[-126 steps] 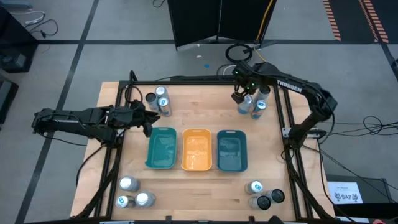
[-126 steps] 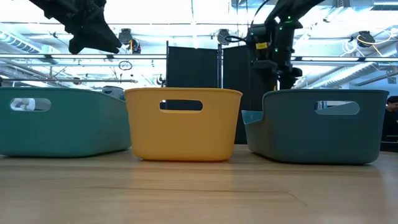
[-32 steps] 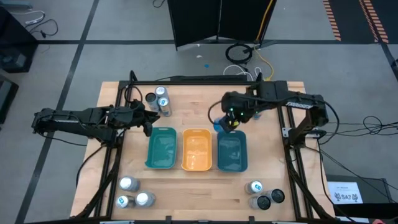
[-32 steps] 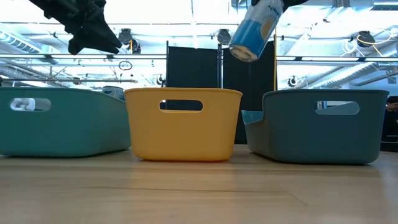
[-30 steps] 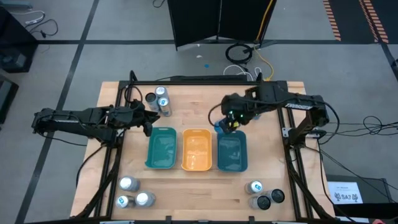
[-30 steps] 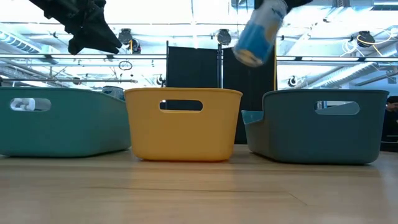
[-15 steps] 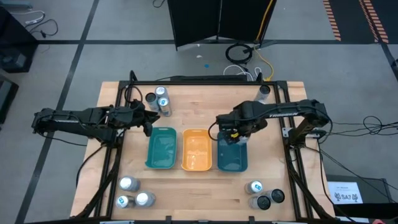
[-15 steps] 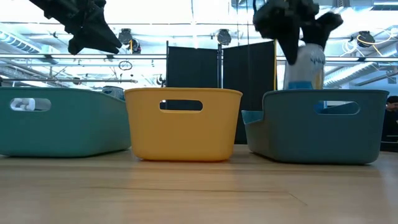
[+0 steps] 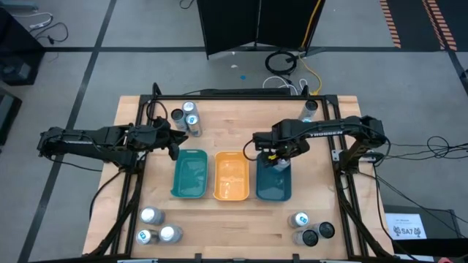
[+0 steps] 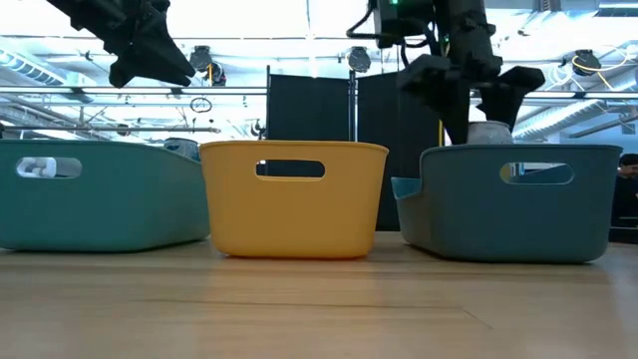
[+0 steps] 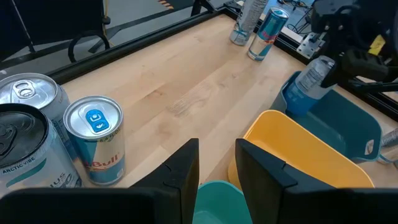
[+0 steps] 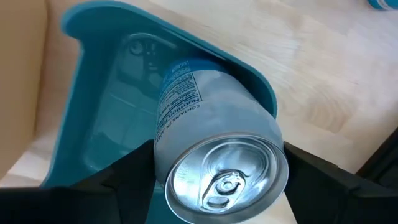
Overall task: Sort soda cans
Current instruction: Put the top right silver can into the dark green bin, then put the top right blue can into the yellow bin
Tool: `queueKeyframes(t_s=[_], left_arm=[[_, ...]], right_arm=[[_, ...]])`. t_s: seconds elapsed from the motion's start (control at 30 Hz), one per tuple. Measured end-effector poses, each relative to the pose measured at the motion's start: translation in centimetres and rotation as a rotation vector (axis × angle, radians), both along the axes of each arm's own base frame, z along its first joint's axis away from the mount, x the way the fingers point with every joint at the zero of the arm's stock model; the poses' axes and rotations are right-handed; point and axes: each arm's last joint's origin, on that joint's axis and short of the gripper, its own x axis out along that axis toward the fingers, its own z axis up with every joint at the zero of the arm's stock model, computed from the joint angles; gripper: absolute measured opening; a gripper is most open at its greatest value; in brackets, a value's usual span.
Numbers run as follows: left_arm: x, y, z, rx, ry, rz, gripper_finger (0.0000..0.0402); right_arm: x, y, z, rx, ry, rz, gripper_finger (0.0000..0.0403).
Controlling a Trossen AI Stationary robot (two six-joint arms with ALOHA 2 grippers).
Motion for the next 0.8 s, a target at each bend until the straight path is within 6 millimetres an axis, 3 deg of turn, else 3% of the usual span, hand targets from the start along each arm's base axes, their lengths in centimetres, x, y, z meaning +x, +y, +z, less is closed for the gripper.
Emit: queueKeyframes(t_s=[0.3,0.8], left_arm=[[-0.01,0.00,0.00,-0.002,-0.001,0.001,0.0115],[0.00,0.00,0.00,-0.007,-0.003,0.004,0.0115]], right_arm=[[0.44,-0.30,-0.33,-0.002,-0.051,0.032,0.0282],[0.03,-0.13,-0.21,0.025,-0.010,0.031,0.0337]])
